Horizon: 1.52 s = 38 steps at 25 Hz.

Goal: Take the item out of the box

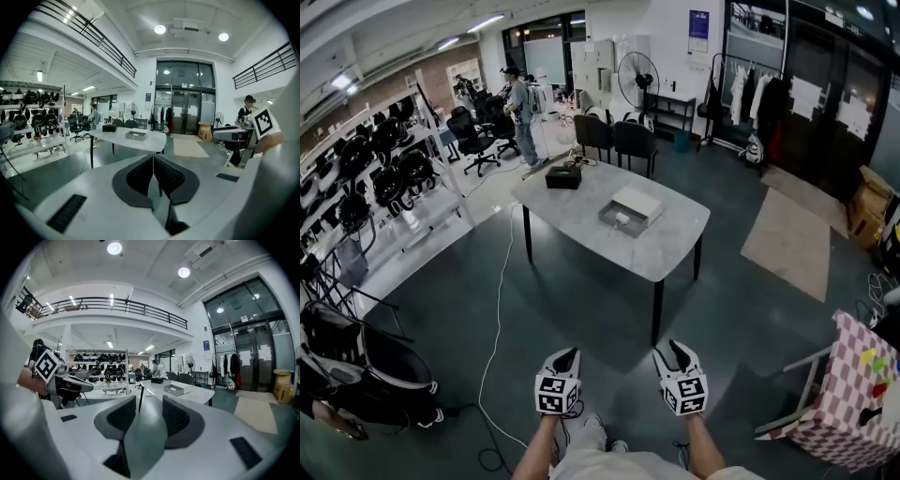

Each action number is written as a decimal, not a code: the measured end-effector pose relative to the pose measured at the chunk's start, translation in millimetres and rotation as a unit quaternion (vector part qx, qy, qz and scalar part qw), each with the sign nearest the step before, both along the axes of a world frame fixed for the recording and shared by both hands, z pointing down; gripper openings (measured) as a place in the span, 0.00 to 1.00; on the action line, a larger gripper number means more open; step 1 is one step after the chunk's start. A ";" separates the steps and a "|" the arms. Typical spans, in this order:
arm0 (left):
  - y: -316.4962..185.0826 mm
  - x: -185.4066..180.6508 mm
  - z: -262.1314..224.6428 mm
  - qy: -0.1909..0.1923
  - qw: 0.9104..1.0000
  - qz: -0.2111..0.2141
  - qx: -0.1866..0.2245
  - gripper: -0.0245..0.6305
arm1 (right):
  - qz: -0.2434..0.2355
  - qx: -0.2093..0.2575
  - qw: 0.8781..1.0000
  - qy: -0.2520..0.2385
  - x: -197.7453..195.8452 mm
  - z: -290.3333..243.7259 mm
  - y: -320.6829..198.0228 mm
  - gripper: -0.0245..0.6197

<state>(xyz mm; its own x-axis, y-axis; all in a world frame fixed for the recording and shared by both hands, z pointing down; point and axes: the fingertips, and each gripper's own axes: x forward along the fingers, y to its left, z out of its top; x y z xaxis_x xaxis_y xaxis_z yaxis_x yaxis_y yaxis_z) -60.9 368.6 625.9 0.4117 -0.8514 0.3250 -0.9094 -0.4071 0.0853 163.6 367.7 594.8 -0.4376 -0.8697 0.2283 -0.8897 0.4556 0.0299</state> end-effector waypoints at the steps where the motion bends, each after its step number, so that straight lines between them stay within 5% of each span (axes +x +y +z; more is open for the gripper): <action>1: -2.8 1.0 1.3 0.000 1.000 0.000 0.000 0.06 | -0.001 0.000 1.000 0.001 0.9 1.1 -3.0 0.30; 17: -112.9 1.2 17.3 0.010 1.000 0.004 -0.007 0.06 | -0.003 -0.009 1.000 0.018 -2.4 12.0 -110.5 0.30; 38: -362.1 -25.3 -11.6 0.020 0.999 0.041 0.014 0.06 | 0.042 0.006 0.999 0.025 -26.2 -14.7 -338.8 0.30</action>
